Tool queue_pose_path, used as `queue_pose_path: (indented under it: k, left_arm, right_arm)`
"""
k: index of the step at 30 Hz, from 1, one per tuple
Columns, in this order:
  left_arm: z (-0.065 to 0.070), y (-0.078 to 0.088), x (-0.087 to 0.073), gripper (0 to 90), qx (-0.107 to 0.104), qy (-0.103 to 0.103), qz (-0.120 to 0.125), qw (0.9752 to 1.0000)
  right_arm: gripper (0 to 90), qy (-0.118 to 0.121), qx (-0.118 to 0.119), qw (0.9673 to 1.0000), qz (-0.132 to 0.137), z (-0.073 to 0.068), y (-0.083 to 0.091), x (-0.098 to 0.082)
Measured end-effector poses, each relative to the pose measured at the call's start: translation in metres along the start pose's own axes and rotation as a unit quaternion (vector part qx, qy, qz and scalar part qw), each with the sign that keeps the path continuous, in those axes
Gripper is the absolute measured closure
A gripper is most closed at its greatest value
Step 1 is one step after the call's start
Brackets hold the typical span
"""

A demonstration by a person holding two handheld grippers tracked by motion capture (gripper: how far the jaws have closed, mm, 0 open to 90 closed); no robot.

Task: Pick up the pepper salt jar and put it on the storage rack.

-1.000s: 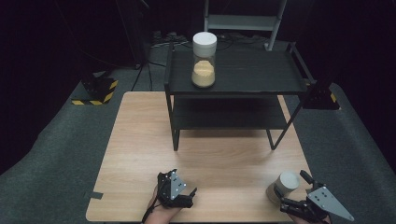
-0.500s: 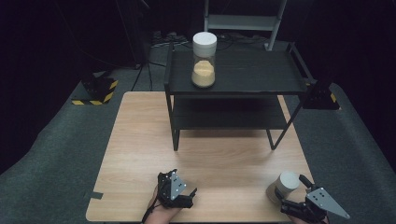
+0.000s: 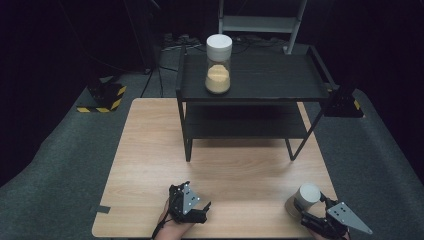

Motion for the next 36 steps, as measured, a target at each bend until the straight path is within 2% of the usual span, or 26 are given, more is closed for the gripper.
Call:
queue_pose_path:
  k: [7,20,29,36]
  left_arm:
    - [-0.0001,0.0,-0.0001,1.2,0.0,0.0,0.0,1.0]
    - [0.0011,-0.0001,-0.0001,1.3,0.001,-0.003,0.001,1.0]
    - [0.0008,-0.0001,-0.0002,1.2,0.0,-0.003,0.002,1.0]
    - [0.0007,0.0,-0.0004,1.3,-0.001,-0.003,0.002,1.0]
  right_arm:
    - [33.5,0.002,0.003,0.9999,0.01,0.0015,0.002,-0.0025]
    - [34.3,0.002,0.005,0.9999,0.012,0.0028,0.0016,-0.0037]
    - [34.4,0.006,-0.005,0.9999,0.009,-0.0004,0.0009,-0.0008]
    - [34.4,0.009,-0.004,0.9997,0.02,-0.0035,0.0012,0.0043]
Point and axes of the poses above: each handheld gripper's, and its own axes: y roughly backward along the jaws, x roughly out of its top, z roughly to its right, the point moved 4 cm from there along -y, roughly forward along the jaws, and after that the axes turned 7 degrees about -y, right-handed, at the moved point
